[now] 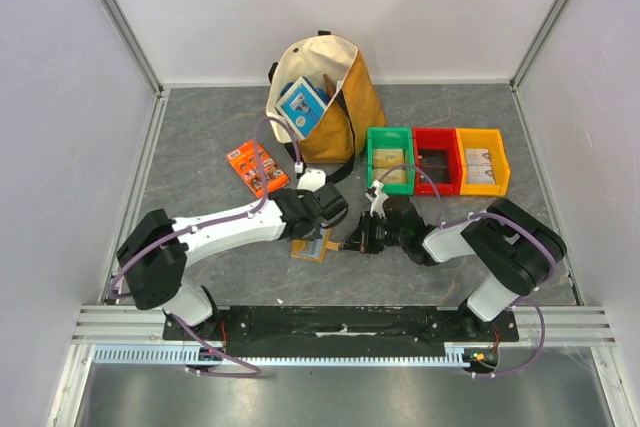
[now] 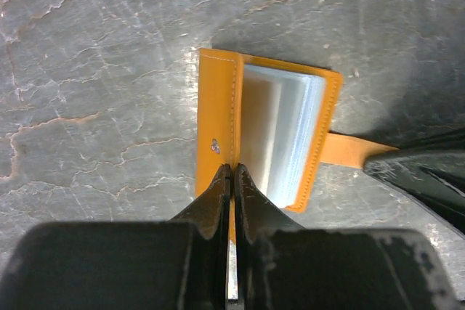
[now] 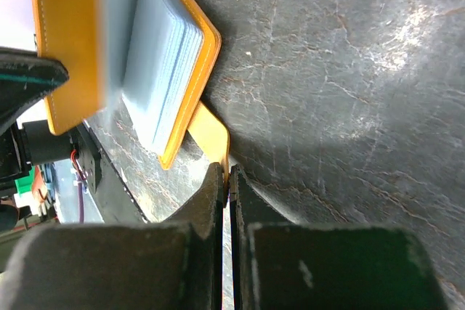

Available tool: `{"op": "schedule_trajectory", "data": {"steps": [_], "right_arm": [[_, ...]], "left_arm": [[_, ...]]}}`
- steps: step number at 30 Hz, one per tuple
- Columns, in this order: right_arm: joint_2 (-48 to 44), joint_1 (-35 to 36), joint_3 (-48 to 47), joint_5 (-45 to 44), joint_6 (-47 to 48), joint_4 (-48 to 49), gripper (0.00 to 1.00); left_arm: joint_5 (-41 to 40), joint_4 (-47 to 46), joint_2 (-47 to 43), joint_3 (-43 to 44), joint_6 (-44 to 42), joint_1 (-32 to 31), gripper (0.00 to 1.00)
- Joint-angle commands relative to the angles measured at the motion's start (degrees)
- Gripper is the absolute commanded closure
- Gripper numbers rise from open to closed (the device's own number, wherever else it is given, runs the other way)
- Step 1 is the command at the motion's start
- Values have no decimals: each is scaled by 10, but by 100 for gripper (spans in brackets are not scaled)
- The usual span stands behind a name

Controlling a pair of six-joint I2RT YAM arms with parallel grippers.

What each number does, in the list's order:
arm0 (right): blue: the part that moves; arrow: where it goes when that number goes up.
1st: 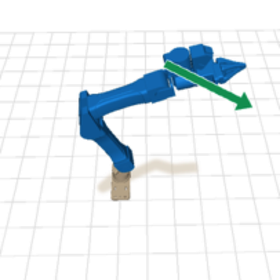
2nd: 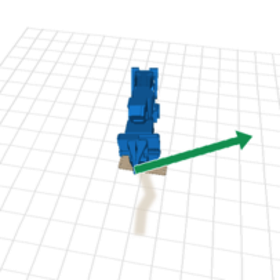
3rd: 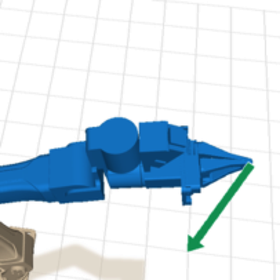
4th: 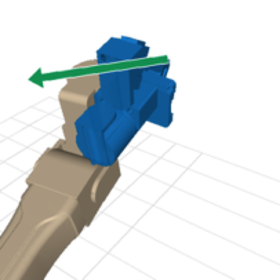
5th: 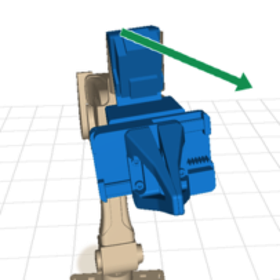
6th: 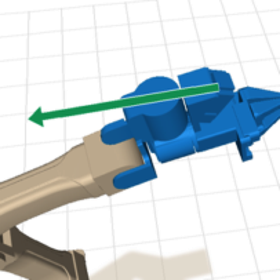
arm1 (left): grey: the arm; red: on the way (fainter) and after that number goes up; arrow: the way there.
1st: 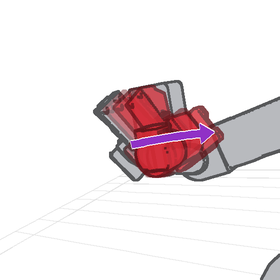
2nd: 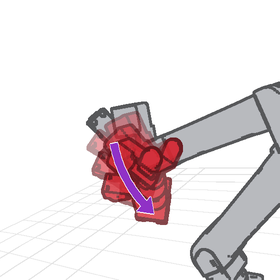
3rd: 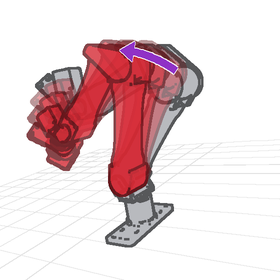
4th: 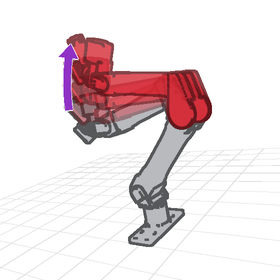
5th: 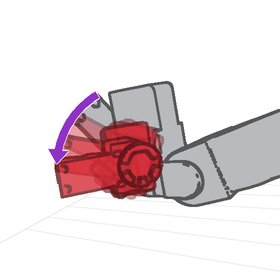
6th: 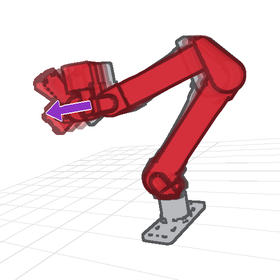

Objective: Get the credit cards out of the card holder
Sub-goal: Open the card holder at the center of the board.

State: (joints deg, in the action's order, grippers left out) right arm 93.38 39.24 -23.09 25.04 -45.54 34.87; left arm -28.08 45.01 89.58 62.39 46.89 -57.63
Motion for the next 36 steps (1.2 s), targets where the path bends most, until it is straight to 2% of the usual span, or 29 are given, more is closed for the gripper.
{"op": "schedule_trajectory", "data": {"steps": [1,4,8,13,20,25,28,30,36], "right_arm": [[-16,-1,-7,-5,48,-95,100],[-26,-2,-12,-9,66,-123,100],[-29,-2,-21,-16,91,-157,100],[-31,-2,-37,-25,114,-196,100],[-43,-2,-46,-49,134,-238,100],[-47,-3,-53,-79,149,-276,100],[-58,-2,-57,-100,164,-304,100],[-66,-2,-61,-111,172,-320,100],[-88,-2,-72,-130,192,-348,100]], "left_arm": [[30,-44,-48,-78,-10,49,98],[100,-109,-96,-148,-11,102,98],[129,-149,-128,-200,-12,128,98],[202,-219,-153,-266,-14,182,98],[230,-238,-161,-285,-18,189,97],[184,-201,-187,-276,-17,189,82],[159,-168,-206,-259,-23,189,68],[145,-142,-215,-242,-29,187,54],[133,-91,-259,-176,-29,159,50]]}}
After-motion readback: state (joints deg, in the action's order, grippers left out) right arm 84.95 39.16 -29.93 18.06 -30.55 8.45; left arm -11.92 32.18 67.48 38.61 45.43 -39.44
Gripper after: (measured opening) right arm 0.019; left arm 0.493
